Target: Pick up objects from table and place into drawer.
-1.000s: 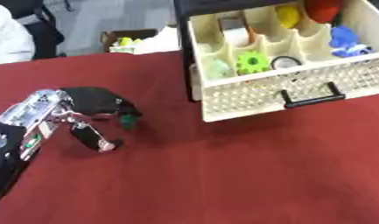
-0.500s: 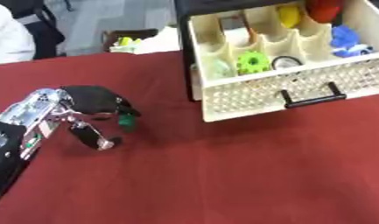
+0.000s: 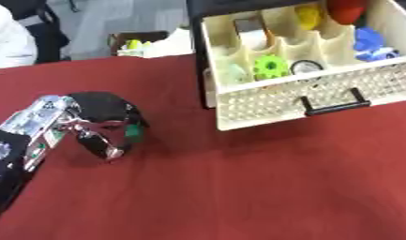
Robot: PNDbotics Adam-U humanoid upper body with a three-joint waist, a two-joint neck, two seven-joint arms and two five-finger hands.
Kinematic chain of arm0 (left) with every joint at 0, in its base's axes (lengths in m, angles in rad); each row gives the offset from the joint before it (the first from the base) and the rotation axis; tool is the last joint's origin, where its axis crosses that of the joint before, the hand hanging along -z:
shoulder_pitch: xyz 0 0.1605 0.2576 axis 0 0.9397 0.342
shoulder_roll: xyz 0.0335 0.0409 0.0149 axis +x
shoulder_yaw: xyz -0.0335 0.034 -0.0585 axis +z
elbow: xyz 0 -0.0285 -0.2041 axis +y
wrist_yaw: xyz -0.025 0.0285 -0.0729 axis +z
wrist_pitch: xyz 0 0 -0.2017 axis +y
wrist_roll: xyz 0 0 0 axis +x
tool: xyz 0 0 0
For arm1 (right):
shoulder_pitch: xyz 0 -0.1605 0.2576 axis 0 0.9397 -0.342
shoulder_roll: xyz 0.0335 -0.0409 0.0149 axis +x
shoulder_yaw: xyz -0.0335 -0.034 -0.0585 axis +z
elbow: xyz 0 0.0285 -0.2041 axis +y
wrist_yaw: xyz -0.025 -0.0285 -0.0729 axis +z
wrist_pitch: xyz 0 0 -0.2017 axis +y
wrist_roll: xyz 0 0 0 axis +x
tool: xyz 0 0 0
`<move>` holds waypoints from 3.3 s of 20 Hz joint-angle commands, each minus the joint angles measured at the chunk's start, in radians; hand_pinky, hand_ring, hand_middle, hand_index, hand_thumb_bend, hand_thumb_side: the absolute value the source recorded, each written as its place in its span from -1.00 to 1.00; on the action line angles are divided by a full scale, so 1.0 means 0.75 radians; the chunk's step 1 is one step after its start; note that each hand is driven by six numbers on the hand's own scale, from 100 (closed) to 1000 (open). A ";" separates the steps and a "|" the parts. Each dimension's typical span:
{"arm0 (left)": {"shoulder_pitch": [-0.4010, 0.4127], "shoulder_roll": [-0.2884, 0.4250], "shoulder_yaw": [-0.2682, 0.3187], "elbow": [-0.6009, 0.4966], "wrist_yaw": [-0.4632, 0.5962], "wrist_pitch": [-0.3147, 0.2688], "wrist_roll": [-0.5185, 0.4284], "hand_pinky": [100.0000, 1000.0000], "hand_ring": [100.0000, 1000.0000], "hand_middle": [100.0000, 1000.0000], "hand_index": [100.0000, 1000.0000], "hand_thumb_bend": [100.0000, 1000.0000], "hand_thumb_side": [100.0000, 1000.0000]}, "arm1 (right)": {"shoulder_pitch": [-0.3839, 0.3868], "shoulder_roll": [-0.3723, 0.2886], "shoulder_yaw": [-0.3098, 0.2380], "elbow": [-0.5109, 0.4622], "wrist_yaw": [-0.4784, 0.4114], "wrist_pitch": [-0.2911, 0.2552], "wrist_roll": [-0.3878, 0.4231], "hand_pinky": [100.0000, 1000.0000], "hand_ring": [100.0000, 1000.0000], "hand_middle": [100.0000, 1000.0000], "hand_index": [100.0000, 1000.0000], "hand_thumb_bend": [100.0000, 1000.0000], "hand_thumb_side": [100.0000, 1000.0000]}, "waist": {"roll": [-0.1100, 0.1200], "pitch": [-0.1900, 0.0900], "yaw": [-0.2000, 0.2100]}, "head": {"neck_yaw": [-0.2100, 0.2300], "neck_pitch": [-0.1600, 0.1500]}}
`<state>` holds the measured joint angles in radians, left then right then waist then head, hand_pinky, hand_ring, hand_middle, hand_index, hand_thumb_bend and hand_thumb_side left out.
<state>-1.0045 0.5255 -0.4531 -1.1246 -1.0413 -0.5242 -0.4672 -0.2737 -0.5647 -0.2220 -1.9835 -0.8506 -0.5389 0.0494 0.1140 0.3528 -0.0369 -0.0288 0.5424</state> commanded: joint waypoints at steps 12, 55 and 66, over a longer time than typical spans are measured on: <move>-0.036 0.015 0.003 -0.008 0.036 0.031 0.043 0.20 0.22 -0.04 0.45 -1.00 -0.54 | -0.024 -0.020 -0.016 -0.022 0.000 0.011 -0.007 0.30 0.33 0.08 0.33 -1.00 1.00 | -0.011 -0.023 -0.002 | -0.003 -0.016; -0.060 0.079 0.045 -0.233 0.373 0.138 -0.011 -0.03 0.01 -0.24 0.19 -1.00 -0.62 | -0.003 -0.040 -0.021 -0.022 -0.047 0.010 -0.055 0.31 0.34 0.09 0.34 -1.00 1.00 | -0.034 -0.090 0.007 | -0.007 0.001; -0.083 0.111 0.091 -0.327 0.524 0.196 -0.065 -0.03 0.00 -0.25 0.18 -1.00 -0.63 | 0.009 -0.064 -0.025 -0.022 -0.082 0.009 -0.081 0.31 0.34 0.10 0.34 -1.00 1.00 | -0.039 -0.131 0.019 | -0.007 0.018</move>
<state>-1.0426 0.5737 -0.4045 -1.3486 -0.6625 -0.3832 -0.5136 -0.2625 -0.5767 -0.2286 -1.9835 -0.9027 -0.5325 -0.0066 0.0901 0.2767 -0.0240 -0.0332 0.5528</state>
